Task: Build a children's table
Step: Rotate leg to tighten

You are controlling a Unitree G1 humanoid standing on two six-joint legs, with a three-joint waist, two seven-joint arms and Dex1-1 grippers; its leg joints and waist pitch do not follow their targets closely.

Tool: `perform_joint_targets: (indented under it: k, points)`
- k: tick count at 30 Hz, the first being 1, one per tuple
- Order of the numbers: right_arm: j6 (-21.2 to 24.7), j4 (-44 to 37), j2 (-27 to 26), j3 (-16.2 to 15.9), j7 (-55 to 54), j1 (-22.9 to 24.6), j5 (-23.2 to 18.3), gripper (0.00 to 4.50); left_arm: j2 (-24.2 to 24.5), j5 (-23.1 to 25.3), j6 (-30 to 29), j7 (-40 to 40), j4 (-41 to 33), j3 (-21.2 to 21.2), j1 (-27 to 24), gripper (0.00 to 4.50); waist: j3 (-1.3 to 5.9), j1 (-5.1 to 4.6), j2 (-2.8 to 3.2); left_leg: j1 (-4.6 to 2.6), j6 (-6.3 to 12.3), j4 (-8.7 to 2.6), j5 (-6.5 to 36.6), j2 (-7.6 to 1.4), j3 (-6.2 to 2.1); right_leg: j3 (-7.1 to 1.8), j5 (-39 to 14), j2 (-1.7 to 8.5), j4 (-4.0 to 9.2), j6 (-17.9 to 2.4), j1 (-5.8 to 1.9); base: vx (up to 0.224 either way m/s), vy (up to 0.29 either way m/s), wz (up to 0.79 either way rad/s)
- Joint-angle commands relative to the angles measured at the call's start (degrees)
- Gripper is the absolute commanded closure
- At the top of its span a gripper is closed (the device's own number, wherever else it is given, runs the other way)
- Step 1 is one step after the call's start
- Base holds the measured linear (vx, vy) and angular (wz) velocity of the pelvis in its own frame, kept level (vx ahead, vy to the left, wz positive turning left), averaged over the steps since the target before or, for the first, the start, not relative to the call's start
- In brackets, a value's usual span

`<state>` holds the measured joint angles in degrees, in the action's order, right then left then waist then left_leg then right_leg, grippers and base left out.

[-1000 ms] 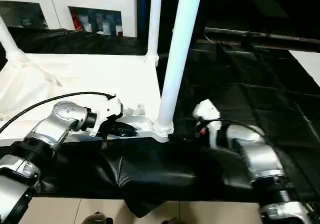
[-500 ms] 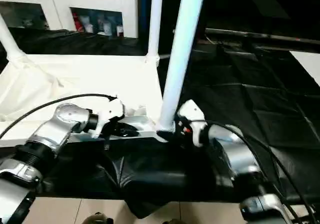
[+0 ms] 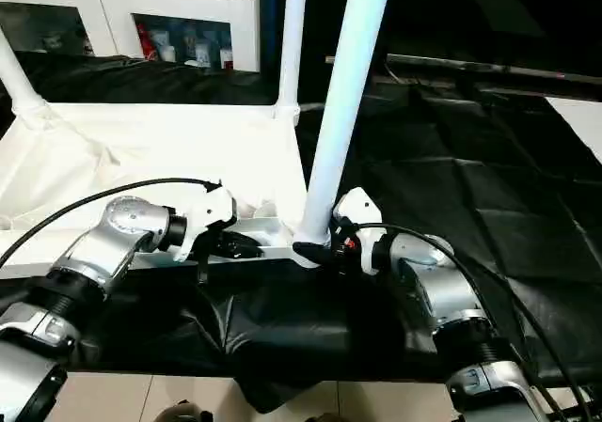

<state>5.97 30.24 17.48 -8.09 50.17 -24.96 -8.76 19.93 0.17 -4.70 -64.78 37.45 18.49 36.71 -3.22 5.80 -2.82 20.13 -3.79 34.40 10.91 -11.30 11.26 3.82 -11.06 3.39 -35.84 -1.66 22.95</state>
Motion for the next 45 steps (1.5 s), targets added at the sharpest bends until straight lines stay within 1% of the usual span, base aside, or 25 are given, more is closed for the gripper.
perform_joint_targets:
  k: [1, 2, 3, 4, 5, 6, 8, 10, 11, 12, 13, 14, 17, 19, 22, 23, 24, 25, 27, 32, 35, 36, 37, 41, 45]
  points:
    - [0.5, 4.3, -1.4, 3.0, -7.6, -0.9, 1.0, 1.75, -2.2, 1.1, -1.8, 4.9, 2.5, 0.0, -0.6, 4.5, 3.14, -0.28, -0.63, -0.35, 0.31, -4.26, 12.3, -2.22, -1.41, -3.05, -22.0, 5.37, 5.73, -7.9, -2.39, 0.0, 0.0, 0.0]
    - [0.6, 5.7, -2.7, 3.8, -10.4, -1.1, 0.8, 1.75, -3.1, 1.4, -2.1, 6.3, 2.9, 0.0, -0.3, 4.5, 3.16, -0.37, -0.54, -0.4, 0.21, -4.26, 12.4, -2.23, -1.41, -3.1, -22.7, 5.43, 5.73, -7.7, -2.29, 0.0, 0.0, 0.0]
    - [0.4, 8.1, -6.0, 5.7, -17.6, -1.6, 0.6, 1.75, -6.1, 2.0, -2.7, 10.6, 5.0, -0.3, 0.9, 4.5, 3.03, -0.58, -0.85, -0.46, 0.08, -4.31, 13.0, -2.18, -1.43, -3.07, -24.5, 5.46, 6.04, -7.0, -2.14, 0.0, 0.0, 0.0]
    - [0.5, 8.7, -6.9, 6.1, -19.4, -1.7, 0.6, 1.75, -7.0, 2.3, -2.9, 11.9, 5.7, -0.4, 1.3, 4.5, 3.09, -0.83, -0.57, -0.62, -0.38, -4.4, 13.2, -2.17, -1.53, -3.11, -25.3, 5.49, 6.14, -6.7, -1.89, 0.0, 0.0, 0.0]
    - [0.5, 9.0, -7.9, 6.1, -21.0, -1.7, 0.8, 1.75, -8.1, 2.5, -2.9, 13.4, 6.5, -0.4, 1.8, 4.5, 3.15, -0.9, -0.58, -0.61, -0.55, -4.44, 13.4, -2.16, -1.59, -3.08, -25.6, 5.51, 6.22, -6.6, -1.97, 0.0, 0.0, 0.0]
    - [0.4, 9.3, -8.7, 5.8, -22.4, -1.8, 1.4, 1.75, -9.2, 2.7, -2.9, 14.8, 7.4, -0.4, 2.4, 4.5, 3.28, -0.89, -0.91, -0.53, -0.59, -4.46, 13.2, -2.2, -1.64, -3.05, -24.9, 5.47, 6.13, -6.2, -2.17, 0.0, 0.0, 0.0]
    - [-0.2, 10.8, -11.8, 3.9, -27.0, -2.7, 3.8, 1.75, -13.7, 3.3, -3.1, 18.5, 9.9, -0.1, 4.3, 4.5, 3.29, -0.94, -0.83, -0.72, -0.08, -4.38, 13.6, -2.11, -1.43, -3.2, -23.2, 5.31, 6.15, -6.4, -1.67, 0.0, 0.0, 0.0]
    - [-0.4, 12.2, -13.1, 2.9, -28.3, -3.7, 4.7, 1.75, -15.6, 3.4, -2.9, 19.6, 10.9, 0.1, 5.2, 4.5, 3.36, -0.83, -0.84, -0.63, 0.07, -4.48, 13.5, -2.01, -1.54, -3.13, -22.8, 5.4, 6.14, -6.5, -2.0, 0.0, 0.0, 0.0]
    - [-1.5, 13.7, -14.4, 1.8, -28.0, -4.7, 5.5, 1.75, -17.2, 3.5, -2.8, 20.0, 11.6, 0.4, 5.9, 4.5, 3.45, -0.83, -0.82, -0.68, 0.09, -4.51, 13.5, -2.09, -1.56, -3.13, -22.4, 5.43, 6.11, -6.5, -2.0, 0.0, 0.0, 0.0]
    - [-2.7, 13.9, -14.8, 2.0, -27.1, -5.0, 5.1, 1.75, -17.4, 3.8, -2.6, 20.2, 11.9, 0.5, 6.1, 4.5, 3.44, -0.9, -0.88, -0.59, 0.27, -4.52, 13.7, -2.04, -1.6, -3.06, -22.0, 5.42, 6.11, -6.6, -2.08, 0.0, 0.0, 0.0]
    - [-3.7, 14.0, -15.2, 2.3, -26.1, -5.3, 4.7, 1.19, -17.6, 4.1, -2.3, 20.2, 12.2, 0.6, 6.4, 4.5, 3.48, -0.87, -0.87, -0.58, 0.58, -4.49, 14.3, -2.04, -1.55, -3.11, -22.2, 5.54, 6.23, -6.4, -2.07, 0.0, 0.0, 0.0]
    - [-3.9, 13.9, -15.3, 2.5, -25.8, -5.3, 4.5, 1.19, -17.6, 4.2, -2.2, 20.2, 12.3, 0.5, 6.4, 4.5, 3.51, -0.83, -0.93, -0.54, 0.75, -4.49, 14.3, -2.02, -1.56, -3.1, -22.3, 5.55, 6.25, -6.3, -2.09, 0.0, 0.0, 0.0]
    - [-6.0, 12.1, -12.9, 2.7, -20.9, -5.0, 3.7, 0.78, -15.4, 4.2, -0.3, 16.9, 11.4, 0.2, 5.6, 4.5, 3.49, -0.77, -0.92, -0.47, 1.17, -4.65, 14.2, -2.16, -1.63, -3.06, -21.8, 5.55, 6.24, -6.5, -2.15, 0.0, 0.0, 0.0]
    - [-6.4, 10.4, -9.9, 2.8, -15.4, -4.6, 2.6, 0.69, -13.2, 3.6, 0.8, 13.0, 10.1, 0.2, 4.7, 4.5, 3.66, -0.65, -1.13, -0.2, 2.03, -4.57, 13.3, -2.16, -1.62, -3.05, -20.4, 5.59, 6.07, -6.6, -2.55, 0.0, 0.0, 0.0]
    - [-7.2, 7.6, -5.3, 1.4, -6.9, -3.5, 1.7, 0.69, -10.3, 2.6, 1.6, 7.3, 7.8, 0.4, 3.4, 4.5, 3.77, -0.49, -1.22, -0.02, 3.18, -4.42, 11.0, -2.2, -1.45, -3.09, -16.1, 5.57, 5.59, -8.1, -2.78, 0.0, 0.0, 0.0]
    - [-7.2, 7.6, -5.3, 1.4, -6.9, -3.5, 1.7, 0.69, -10.3, 2.6, 1.6, 7.3, 7.8, 0.4, 3.4, 4.5, 3.84, -0.43, -1.33, 0.07, 3.5, -4.35, 10.5, -2.2, -1.41, -3.08, -15.2, 5.53, 5.48, -8.4, -2.98, 0.0, 0.0, 0.0]
    - [-7.3, 6.6, -3.8, 0.9, -3.9, -3.0, 1.3, 0.69, -9.3, 2.4, 1.9, 5.6, 7.2, 0.6, 3.2, 4.5, 3.75, -0.4, -1.36, 0.08, 4.12, -4.3, 9.7, -2.16, -1.27, -3.11, -13.9, 5.41, 5.43, -8.7, -2.86, 0.0, 0.0, 0.0]
    - [-7.3, 5.2, -1.5, 0.5, 0.7, -2.4, 0.5, 0.69, -7.7, 1.6, 1.8, 1.9, 5.5, 0.8, 2.5, 4.5, 3.79, -0.2, -1.47, 0.11, 4.51, -4.23, 9.3, -2.18, -1.29, -3.1, -14.0, 5.58, 5.35, -8.8, -3.06, 0.0, 0.0, 0.0]
    - [-6.9, 3.6, 1.3, 0.1, 6.0, -1.7, -0.3, 0.69, -5.6, 0.8, 2.1, -2.5, 3.7, 1.0, 1.8, 4.5, 3.78, -0.26, -1.42, -0.04, 4.73, -4.29, 9.0, -2.33, -1.24, -3.04, -13.7, 5.46, 5.35, -9.3, -2.77, 0.0, 0.0, 0.0]
    - [-6.3, 2.0, 5.0, -0.3, 12.7, -1.3, -0.3, 0.69, -2.1, -1.3, -0.1, -10.3, 0.1, 0.5, 1.0, 4.5, 3.78, 0.0, -1.27, -0.22, 4.87, -4.34, 7.9, -2.69, -1.13, -3.03, -10.3, 5.36, 4.77, -11.3, -2.65, 0.0, 0.0, 0.0]
    - [-5.8, 2.0, 5.6, -0.6, 13.9, -1.4, -0.6, 0.69, -1.5, -1.6, -0.5, -11.1, -0.5, 0.4, 1.0, 4.5, 3.63, 0.03, -1.36, -0.22, 3.82, -4.43, 9.0, -2.66, -1.13, -3.01, -11.9, 5.43, 4.91, -11.3, -2.66, 0.0, 0.0, 0.0]
    - [-5.5, 2.1, 5.9, -0.9, 14.7, -1.5, -0.7, 0.94, -1.3, -1.6, -0.4, -11.2, -0.5, 0.2, 1.0, 4.5, 3.59, 0.01, -1.43, -0.24, 3.51, -4.43, 9.4, -2.62, -1.14, -3.04, -12.7, 5.49, 5.06, -11.1, -2.66, 0.0, 0.0, 0.0]
    - [-5.5, 2.1, 6.1, -1.1, 15.1, -1.5, -0.6, 0.94, -1.2, -1.6, -0.3, -11.3, -0.5, 0.0, 1.0, 4.5, 3.55, 0.06, -1.62, -0.23, 3.39, -4.44, 9.6, -2.58, -1.15, -3.05, -13.7, 5.51, 5.16, -10.6, -2.7, 0.0, 0.0, 0.0]
    - [-5.2, 1.7, 5.7, -1.9, 16.2, -1.2, -0.4, 1.26, -1.2, -1.5, -0.3, -10.5, -0.7, -0.5, 0.6, 4.5, 3.59, 0.06, -1.73, -0.18, 3.34, -4.42, 9.0, -2.59, -1.2, -3.07, -13.8, 5.52, 5.09, -10.2, -2.69, 0.0, 0.0, 0.0]
    - [-4.1, 1.7, 4.3, -1.3, 15.5, -0.8, -1.1, 1.47, -1.6, -1.0, -0.1, -8.4, -0.6, -1.0, 0.4, 4.5, 3.61, 0.08, -1.73, -0.12, 3.58, -4.37, 8.2, -2.55, -1.18, -3.06, -12.9, 5.47, 4.97, -10.3, -2.71, 0.0, 0.0, 0.0]
